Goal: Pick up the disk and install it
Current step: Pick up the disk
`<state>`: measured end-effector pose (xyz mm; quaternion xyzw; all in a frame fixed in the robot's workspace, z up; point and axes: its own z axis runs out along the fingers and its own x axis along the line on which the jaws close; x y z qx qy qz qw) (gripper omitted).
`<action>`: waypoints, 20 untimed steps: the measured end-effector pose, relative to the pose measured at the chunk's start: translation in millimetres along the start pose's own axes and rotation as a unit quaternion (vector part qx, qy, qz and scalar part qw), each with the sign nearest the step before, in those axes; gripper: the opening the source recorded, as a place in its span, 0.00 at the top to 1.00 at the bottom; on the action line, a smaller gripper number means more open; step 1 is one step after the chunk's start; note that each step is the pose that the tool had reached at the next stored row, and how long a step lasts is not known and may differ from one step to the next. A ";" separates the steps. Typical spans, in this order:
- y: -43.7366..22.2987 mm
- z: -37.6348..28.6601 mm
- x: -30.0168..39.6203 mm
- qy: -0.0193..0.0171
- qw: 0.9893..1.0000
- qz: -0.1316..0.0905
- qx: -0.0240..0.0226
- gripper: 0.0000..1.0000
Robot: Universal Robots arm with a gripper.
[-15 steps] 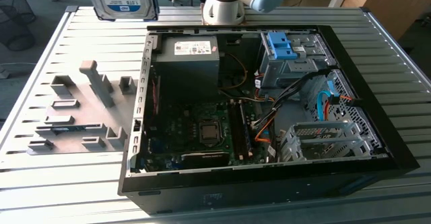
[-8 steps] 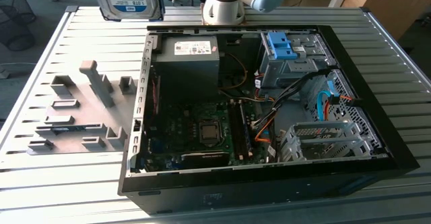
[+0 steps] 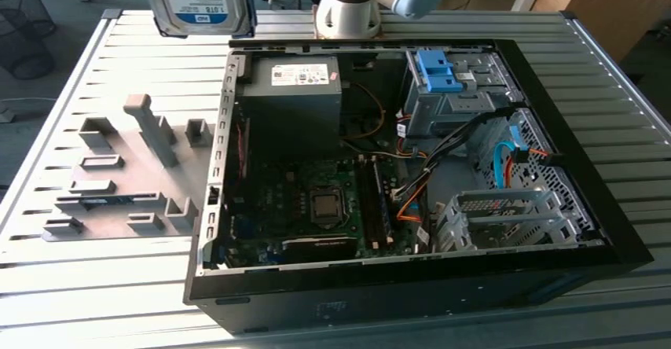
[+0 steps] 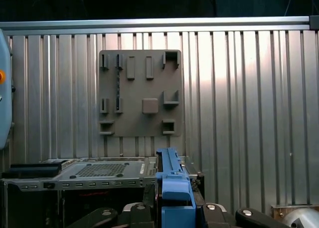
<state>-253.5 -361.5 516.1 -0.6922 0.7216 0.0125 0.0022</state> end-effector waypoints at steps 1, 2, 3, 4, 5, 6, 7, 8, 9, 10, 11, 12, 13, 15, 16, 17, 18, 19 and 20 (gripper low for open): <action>0.0 0.0 0.7 0.000 1.000 0.000 0.000 0.63; -0.1 0.0 1.2 0.000 1.000 0.000 0.000 0.63; -0.1 0.0 1.5 0.000 1.000 0.000 0.000 0.63; -0.2 0.0 1.7 0.000 1.000 0.000 0.000 0.63; -0.2 0.0 1.8 0.000 1.000 0.000 0.000 0.63; -0.2 -0.1 2.0 0.000 1.000 0.000 0.000 0.63; -0.2 -0.1 2.1 0.000 1.000 0.000 0.000 0.63; -0.3 0.0 2.2 0.000 1.000 0.000 0.000 0.63; -0.4 0.0 2.3 0.000 1.000 0.000 0.000 0.63; -0.5 0.0 2.4 0.000 1.000 0.000 0.000 0.63; -0.7 0.0 2.5 0.000 1.000 0.000 0.000 0.63; -1.0 -0.1 2.5 0.000 1.000 0.000 0.000 0.63; -1.5 -0.1 2.4 0.000 1.000 0.000 0.000 0.63; -3.1 -0.1 2.4 0.000 1.000 0.000 0.000 0.63; -4.1 -0.1 2.3 0.000 1.000 0.000 0.000 0.63; -5.4 -0.1 2.3 0.000 1.000 0.000 0.000 0.63; -6.6 -0.1 2.2 0.000 1.000 0.000 0.000 0.63; -7.9 -0.1 2.2 0.000 1.000 0.000 0.000 0.63; -9.1 -0.2 2.1 0.000 1.000 0.000 0.000 0.63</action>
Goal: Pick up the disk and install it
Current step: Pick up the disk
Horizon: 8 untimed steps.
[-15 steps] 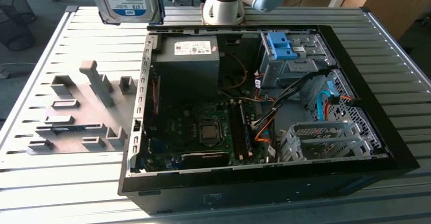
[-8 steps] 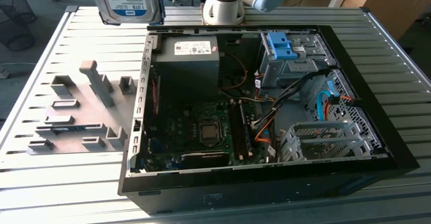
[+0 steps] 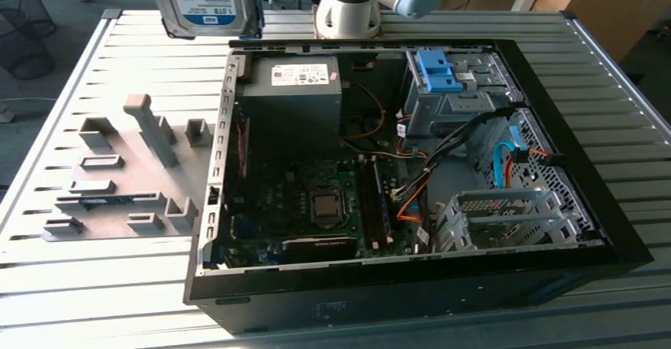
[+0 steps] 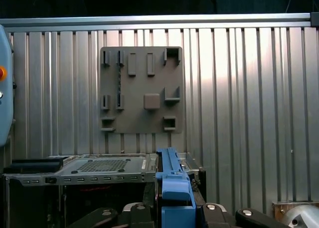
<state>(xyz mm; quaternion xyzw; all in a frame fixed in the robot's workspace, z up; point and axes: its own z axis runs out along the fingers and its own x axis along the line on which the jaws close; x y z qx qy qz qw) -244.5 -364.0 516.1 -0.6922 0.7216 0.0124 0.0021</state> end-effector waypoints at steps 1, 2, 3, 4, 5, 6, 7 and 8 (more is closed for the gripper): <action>-1.1 0.0 -0.1 0.000 1.000 0.000 0.000 0.63; -2.1 0.0 -0.1 0.000 1.000 0.000 0.000 0.63; -3.2 0.0 -0.1 0.000 1.000 0.000 0.000 0.63; -4.2 0.0 -0.2 0.000 1.000 0.000 0.000 0.63; -5.0 -0.1 -0.2 0.000 1.000 0.000 0.000 0.63; -5.9 -0.1 -0.3 0.000 1.000 0.000 0.000 0.63; -6.6 -0.1 -0.3 0.000 1.000 0.000 0.000 0.63; -7.4 -0.1 -0.3 0.000 1.000 0.000 0.000 0.63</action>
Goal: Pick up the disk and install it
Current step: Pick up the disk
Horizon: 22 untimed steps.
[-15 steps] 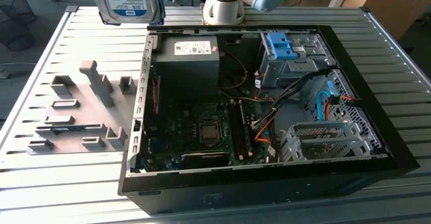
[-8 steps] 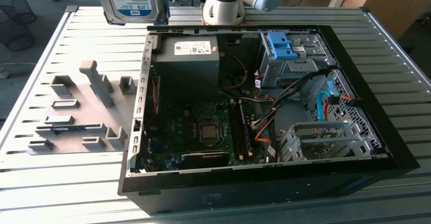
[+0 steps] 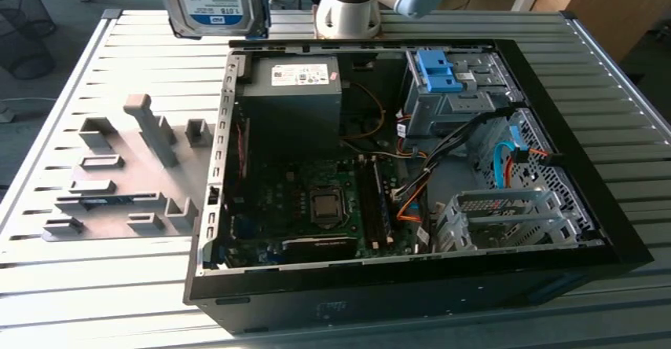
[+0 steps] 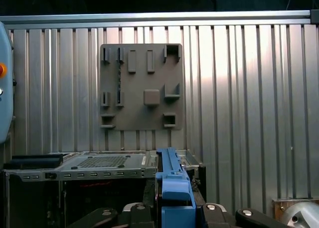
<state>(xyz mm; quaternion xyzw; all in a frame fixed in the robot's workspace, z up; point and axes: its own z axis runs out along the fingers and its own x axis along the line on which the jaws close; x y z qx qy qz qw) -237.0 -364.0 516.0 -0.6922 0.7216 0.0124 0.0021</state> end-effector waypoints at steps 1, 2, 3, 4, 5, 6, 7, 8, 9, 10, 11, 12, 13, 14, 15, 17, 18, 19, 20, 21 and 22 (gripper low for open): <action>-0.9 0.0 0.0 0.000 1.000 0.000 0.000 0.63; -1.8 0.0 -0.1 0.000 1.000 0.000 0.000 0.63; -2.6 0.0 -0.1 0.000 1.000 0.000 0.000 0.63; -3.4 0.0 -0.1 0.000 1.000 0.000 0.000 0.63; -4.3 0.0 -0.2 0.000 1.000 0.000 0.000 0.63; -5.1 0.0 -0.2 0.000 1.000 0.000 0.000 0.63; -5.9 -0.1 -0.2 0.000 1.000 0.000 0.000 0.63; -6.6 0.0 -0.3 0.000 1.000 0.000 0.000 0.63; -7.3 -0.1 -0.3 0.000 1.000 0.000 0.000 0.63; -7.9 -0.1 -0.3 0.000 1.000 0.000 0.000 0.63; -8.5 -0.1 -0.4 0.000 1.000 0.000 0.000 0.63; -9.0 -0.1 -0.4 0.000 1.000 0.000 0.000 0.63; -9.5 -0.1 -0.4 0.000 1.000 0.000 0.000 0.63; -9.9 0.0 -0.4 0.000 1.000 0.000 0.000 0.63; -10.5 -0.1 -0.4 0.000 1.000 0.000 0.000 0.63; -13.0 -0.1 -0.5 0.000 1.000 0.000 0.000 0.63; -15.2 -0.1 -0.6 0.000 1.000 0.000 0.000 0.63; -17.4 -0.2 -0.7 0.000 1.000 0.000 0.000 0.63; -19.5 -0.1 -0.8 0.000 1.000 0.000 0.000 0.63; -21.5 -0.1 -0.9 0.000 1.000 0.000 0.000 0.63; -23.4 -0.2 -1.0 0.000 1.000 0.000 0.000 0.63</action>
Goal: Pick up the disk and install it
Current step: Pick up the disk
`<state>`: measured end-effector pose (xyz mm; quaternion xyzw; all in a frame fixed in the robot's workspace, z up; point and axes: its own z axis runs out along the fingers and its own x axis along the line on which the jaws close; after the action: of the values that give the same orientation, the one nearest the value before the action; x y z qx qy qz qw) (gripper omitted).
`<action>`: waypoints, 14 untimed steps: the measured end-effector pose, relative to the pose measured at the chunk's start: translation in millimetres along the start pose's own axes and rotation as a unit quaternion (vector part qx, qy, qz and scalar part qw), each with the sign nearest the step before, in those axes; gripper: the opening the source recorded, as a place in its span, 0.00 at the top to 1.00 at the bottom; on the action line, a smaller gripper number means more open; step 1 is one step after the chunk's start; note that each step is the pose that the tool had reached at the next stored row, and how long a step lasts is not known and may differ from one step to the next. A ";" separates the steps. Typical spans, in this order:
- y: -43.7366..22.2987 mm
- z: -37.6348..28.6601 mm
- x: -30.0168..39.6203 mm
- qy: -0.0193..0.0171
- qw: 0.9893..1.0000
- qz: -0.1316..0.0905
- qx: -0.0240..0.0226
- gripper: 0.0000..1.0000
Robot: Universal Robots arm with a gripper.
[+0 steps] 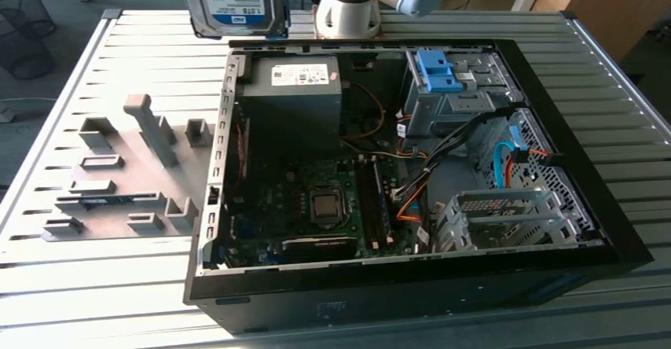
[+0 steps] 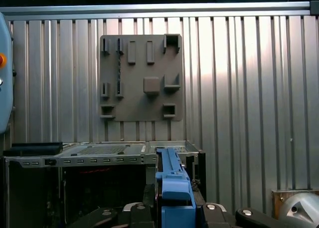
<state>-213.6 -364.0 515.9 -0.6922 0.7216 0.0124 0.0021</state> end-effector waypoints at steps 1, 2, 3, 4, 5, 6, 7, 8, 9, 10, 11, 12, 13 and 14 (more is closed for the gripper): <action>-1.8 0.0 -0.1 0.000 1.000 0.000 0.000 0.63; -3.7 0.0 -0.2 0.000 1.000 0.000 0.000 0.63; -5.4 0.0 -0.2 0.000 1.000 0.000 0.000 0.63; -6.4 0.0 -0.3 0.000 1.000 0.000 0.000 0.63; -7.0 0.0 -0.3 0.000 1.000 0.000 0.000 0.63; -7.4 0.1 -0.3 0.000 1.000 0.000 0.000 0.63; -7.7 0.1 -0.2 0.000 1.000 0.000 0.000 0.63; -8.0 0.1 -0.1 0.000 1.000 0.000 0.000 0.63; -8.4 0.1 0.4 0.000 1.000 0.000 0.000 0.63; -8.7 0.1 1.3 0.000 1.000 0.000 0.000 0.63; -8.9 0.2 3.0 0.000 1.000 0.000 0.000 0.63; -9.2 0.3 4.9 0.000 1.000 0.000 0.000 0.63; -9.4 0.3 6.6 0.000 1.000 0.000 0.000 0.63; -9.6 0.4 8.0 0.000 1.000 0.000 0.000 0.63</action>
<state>-204.3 -372.4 515.2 -0.6921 0.7217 0.0124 0.0020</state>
